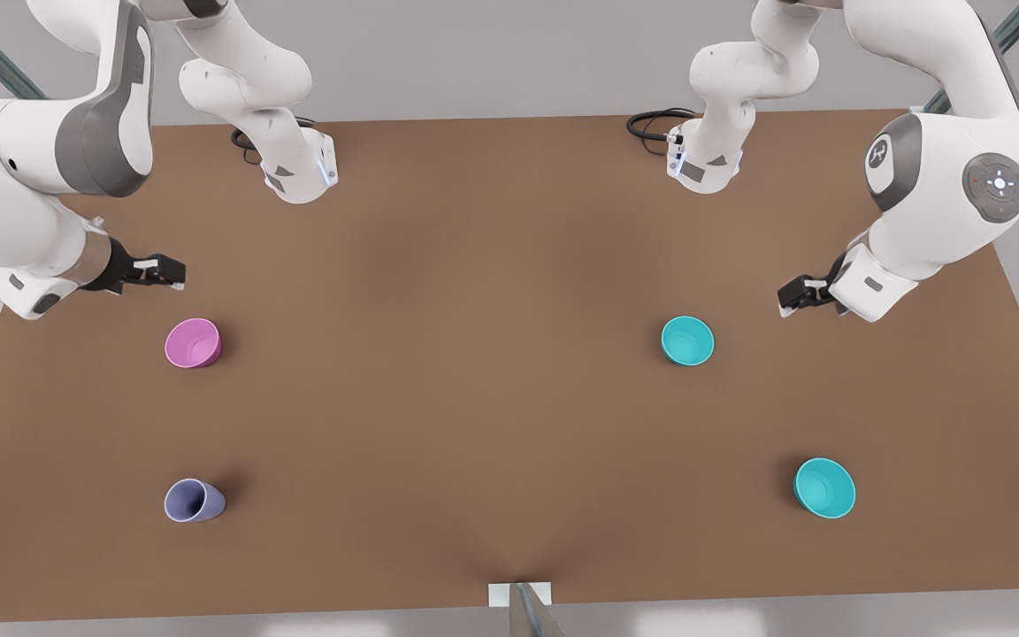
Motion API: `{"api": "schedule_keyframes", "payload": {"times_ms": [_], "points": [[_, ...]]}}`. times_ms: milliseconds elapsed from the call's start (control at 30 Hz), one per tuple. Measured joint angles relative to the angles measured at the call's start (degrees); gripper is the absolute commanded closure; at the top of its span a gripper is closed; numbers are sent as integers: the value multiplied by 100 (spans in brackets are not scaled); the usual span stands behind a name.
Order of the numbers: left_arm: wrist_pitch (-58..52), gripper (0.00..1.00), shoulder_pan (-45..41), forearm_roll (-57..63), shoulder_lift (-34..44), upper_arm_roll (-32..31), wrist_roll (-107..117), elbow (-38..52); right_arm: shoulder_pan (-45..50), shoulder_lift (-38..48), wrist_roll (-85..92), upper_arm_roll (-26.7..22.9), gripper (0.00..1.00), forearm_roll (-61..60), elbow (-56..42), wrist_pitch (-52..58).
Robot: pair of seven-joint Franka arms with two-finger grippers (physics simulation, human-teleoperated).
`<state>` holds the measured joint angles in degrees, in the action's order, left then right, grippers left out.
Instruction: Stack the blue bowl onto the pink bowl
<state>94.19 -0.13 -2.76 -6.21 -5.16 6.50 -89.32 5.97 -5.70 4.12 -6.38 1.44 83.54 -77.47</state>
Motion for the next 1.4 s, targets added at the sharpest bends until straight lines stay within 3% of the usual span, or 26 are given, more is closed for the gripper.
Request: {"api": "schedule_keyframes", "payload": {"times_ms": [200, 367, 567, 800, 1133, 1167, 1267, 1333, 1367, 1400], "points": [[53, 0, 13, 0, 0, 0, 47, -1, -155, -470, 47, -19, 0, 359, 235, -64], [75, 0, 10, 3, 14, 6, 75, 36, -979, -1001, 132, -28, 0, 457, 599, -491], [87, 0, 98, 2, 22, 9, 100, 44, -1659, -1080, 327, -29, 0, 273, 2160, -1940], [91, 0, 97, -4, 38, -3, 122, 60, -2014, -1387, 519, -29, 0, -24, 2948, -3336], [86, 0, 165, -5, 10, 0, 141, 50, -2420, -2036, 809, -26, 0, -408, 3241, -4434], [85, 0, 170, -4, 8, 0, 142, 48, -2427, -2049, 837, -24, 2, -433, 3254, -4480], [74, 0, 201, -2, 45, 0, 145, 58, -2438, -2117, 932, -21, 47, -520, 3266, -4578], [47, 0, 279, -1, 57, 1, 142, 106, -2449, -2176, 1000, -18, 64, -576, 3267, -4617], [36, 0, 322, 1, 60, -3, 140, 175, -2459, -2213, 1046, -15, 78, -620, 3264, -4628], [25, 0, 362, 0, 71, -14, 139, 214, -2469, -2234, 1105, -14, 79, -681, 3259, -4635]]}}
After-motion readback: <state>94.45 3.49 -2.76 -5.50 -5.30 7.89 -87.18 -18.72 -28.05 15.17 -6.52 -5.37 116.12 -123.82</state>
